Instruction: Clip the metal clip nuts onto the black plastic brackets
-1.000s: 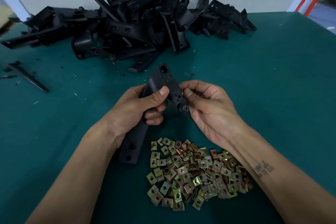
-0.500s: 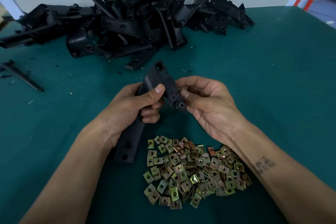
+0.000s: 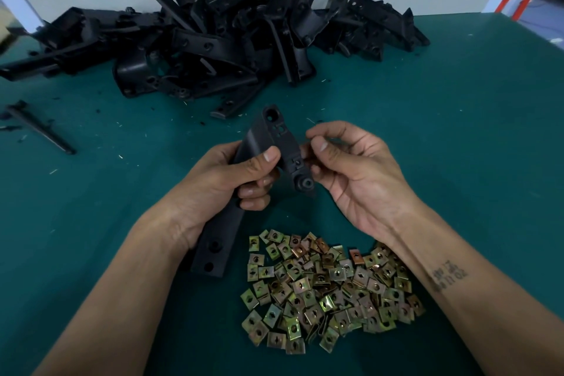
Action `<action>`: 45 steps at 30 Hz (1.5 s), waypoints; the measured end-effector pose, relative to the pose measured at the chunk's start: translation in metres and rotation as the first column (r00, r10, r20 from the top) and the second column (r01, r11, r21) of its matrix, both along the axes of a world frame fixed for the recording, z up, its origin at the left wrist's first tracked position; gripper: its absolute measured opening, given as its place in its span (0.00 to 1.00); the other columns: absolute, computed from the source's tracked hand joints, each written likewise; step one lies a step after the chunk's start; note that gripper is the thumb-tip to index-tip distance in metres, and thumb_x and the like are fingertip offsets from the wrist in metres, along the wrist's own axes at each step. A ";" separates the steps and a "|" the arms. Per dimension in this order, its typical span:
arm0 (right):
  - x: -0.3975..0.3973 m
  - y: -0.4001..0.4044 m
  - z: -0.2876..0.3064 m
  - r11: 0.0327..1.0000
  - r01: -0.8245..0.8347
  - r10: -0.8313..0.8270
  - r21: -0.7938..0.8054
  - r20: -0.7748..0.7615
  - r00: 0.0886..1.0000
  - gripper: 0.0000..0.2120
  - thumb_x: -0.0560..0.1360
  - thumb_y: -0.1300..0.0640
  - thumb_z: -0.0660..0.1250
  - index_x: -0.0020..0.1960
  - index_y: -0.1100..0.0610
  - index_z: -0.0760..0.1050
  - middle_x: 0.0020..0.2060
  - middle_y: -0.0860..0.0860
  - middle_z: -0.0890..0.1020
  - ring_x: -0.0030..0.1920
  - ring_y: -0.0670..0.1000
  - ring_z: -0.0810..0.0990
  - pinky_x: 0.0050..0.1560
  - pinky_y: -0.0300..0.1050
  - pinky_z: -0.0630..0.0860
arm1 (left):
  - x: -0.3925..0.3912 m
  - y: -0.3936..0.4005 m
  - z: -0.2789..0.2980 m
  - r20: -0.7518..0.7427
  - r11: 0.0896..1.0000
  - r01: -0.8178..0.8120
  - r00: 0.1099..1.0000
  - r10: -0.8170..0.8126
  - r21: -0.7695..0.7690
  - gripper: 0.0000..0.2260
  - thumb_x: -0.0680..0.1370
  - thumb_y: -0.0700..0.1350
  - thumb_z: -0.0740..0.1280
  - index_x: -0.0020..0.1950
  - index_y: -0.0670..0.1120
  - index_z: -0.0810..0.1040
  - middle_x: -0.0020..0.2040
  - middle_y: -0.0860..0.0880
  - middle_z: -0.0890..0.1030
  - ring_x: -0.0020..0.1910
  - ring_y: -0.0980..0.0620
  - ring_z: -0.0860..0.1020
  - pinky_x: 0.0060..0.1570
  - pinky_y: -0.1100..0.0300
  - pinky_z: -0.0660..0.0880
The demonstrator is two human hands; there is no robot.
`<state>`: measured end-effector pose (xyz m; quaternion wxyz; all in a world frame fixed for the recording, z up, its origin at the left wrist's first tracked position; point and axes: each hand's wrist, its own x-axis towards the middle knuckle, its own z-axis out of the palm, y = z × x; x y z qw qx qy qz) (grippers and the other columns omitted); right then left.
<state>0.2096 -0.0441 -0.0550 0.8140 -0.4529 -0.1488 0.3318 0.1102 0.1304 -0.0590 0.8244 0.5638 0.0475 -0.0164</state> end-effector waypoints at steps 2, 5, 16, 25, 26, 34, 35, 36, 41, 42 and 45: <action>0.000 0.000 -0.001 1.000 0.002 -0.002 -0.026 0.029 1.000 0.07 0.68 0.67 0.71 0.44 0.60 0.85 0.41 0.57 0.86 0.43 0.50 0.85 0.42 0.38 0.82 | 0.000 0.000 0.000 -0.003 1.000 0.002 1.000 -0.002 0.004 0.08 0.75 0.47 0.74 0.39 0.47 0.79 0.34 0.48 0.67 0.27 0.57 0.61 0.26 0.66 0.65; 0.000 0.000 -0.001 0.998 -0.031 0.032 -0.057 0.015 0.999 0.08 0.65 0.68 0.72 0.42 0.61 0.87 0.43 0.58 0.87 0.44 0.51 0.86 0.49 0.41 0.83 | 0.000 0.000 0.000 -0.005 1.000 -0.010 1.000 0.010 0.000 0.08 0.75 0.47 0.75 0.39 0.47 0.80 0.34 0.49 0.68 0.26 0.57 0.61 0.26 0.65 0.64; 0.003 -0.006 0.002 1.000 -0.018 0.018 0.002 0.045 0.999 0.15 0.68 0.72 0.68 0.53 0.65 0.84 0.40 0.58 0.86 0.41 0.49 0.85 0.45 0.36 0.81 | 0.000 0.002 -0.002 0.003 1.000 -0.011 1.000 0.011 -0.019 0.12 0.74 0.47 0.73 0.44 0.42 0.72 0.34 0.48 0.67 0.26 0.57 0.62 0.26 0.66 0.65; 0.007 -0.010 0.001 1.000 -0.028 0.028 -0.005 -0.064 0.998 0.21 0.69 0.74 0.68 0.62 0.67 0.78 0.38 0.55 0.81 0.38 0.50 0.85 0.43 0.38 0.82 | 0.000 0.000 0.001 -0.007 1.000 -0.029 1.000 0.029 0.004 0.12 0.74 0.47 0.74 0.42 0.42 0.73 0.33 0.48 0.67 0.26 0.57 0.62 0.26 0.65 0.63; 0.007 -0.010 0.001 0.999 -0.031 0.032 0.006 -0.075 0.997 0.21 0.69 0.74 0.67 0.62 0.67 0.78 0.38 0.55 0.81 0.38 0.50 0.85 0.43 0.38 0.82 | 0.000 -0.001 0.001 -0.006 1.000 -0.028 1.000 0.028 0.002 0.12 0.73 0.48 0.73 0.42 0.42 0.73 0.33 0.48 0.67 0.26 0.57 0.62 0.26 0.65 0.63; 0.010 -0.015 0.005 0.995 -0.082 0.089 0.063 -0.133 0.987 0.17 0.70 0.74 0.67 0.58 0.67 0.80 0.42 0.59 0.85 0.46 0.56 0.88 0.44 0.37 0.83 | -0.001 -0.001 0.001 0.001 1.000 -0.026 1.000 0.026 0.005 0.12 0.74 0.47 0.73 0.43 0.42 0.72 0.34 0.48 0.67 0.26 0.57 0.62 0.26 0.66 0.63; 0.010 -0.016 0.005 0.992 -0.098 0.109 0.083 -0.136 0.985 0.17 0.70 0.74 0.66 0.58 0.67 0.80 0.43 0.59 0.85 0.47 0.57 0.88 0.45 0.37 0.83 | -0.001 -0.001 0.001 0.004 1.000 -0.026 1.000 0.026 0.006 0.12 0.75 0.47 0.73 0.44 0.42 0.72 0.34 0.48 0.67 0.26 0.57 0.62 0.26 0.66 0.63; 0.011 -0.017 0.006 0.989 -0.112 0.125 0.098 -0.136 0.983 0.17 0.71 0.74 0.65 0.58 0.68 0.80 0.43 0.60 0.85 0.48 0.58 0.87 0.45 0.36 0.83 | -0.001 0.000 0.000 0.006 1.000 -0.025 1.000 0.025 0.005 0.13 0.75 0.47 0.74 0.44 0.42 0.72 0.34 0.48 0.68 0.26 0.57 0.62 0.26 0.66 0.64; 0.015 -0.015 0.009 0.990 -0.133 0.137 0.047 -0.094 0.986 0.18 0.69 0.74 0.67 0.57 0.66 0.80 0.42 0.59 0.86 0.43 0.55 0.88 0.42 0.37 0.83 | 0.000 0.001 -0.001 0.016 1.000 -0.006 1.000 0.006 -0.001 0.10 0.76 0.46 0.72 0.44 0.43 0.73 0.34 0.48 0.67 0.27 0.57 0.62 0.26 0.66 0.64; 0.015 -0.014 0.009 0.992 -0.123 0.125 0.020 -0.081 0.989 0.18 0.68 0.74 0.67 0.57 0.66 0.80 0.42 0.59 0.86 0.41 0.53 0.87 0.42 0.38 0.83 | 0.000 0.001 -0.001 0.015 1.000 -0.005 1.000 0.005 0.001 0.10 0.76 0.46 0.72 0.44 0.43 0.73 0.34 0.48 0.67 0.27 0.57 0.62 0.26 0.66 0.64; 0.015 -0.013 0.009 0.994 -0.104 0.103 -0.016 -0.054 0.993 0.18 0.68 0.73 0.68 0.57 0.65 0.80 0.41 0.57 0.86 0.39 0.50 0.86 0.41 0.38 0.83 | 0.000 0.001 0.000 0.009 1.000 -0.006 1.000 0.006 0.010 0.11 0.76 0.46 0.72 0.45 0.42 0.72 0.34 0.49 0.68 0.27 0.57 0.62 0.26 0.66 0.65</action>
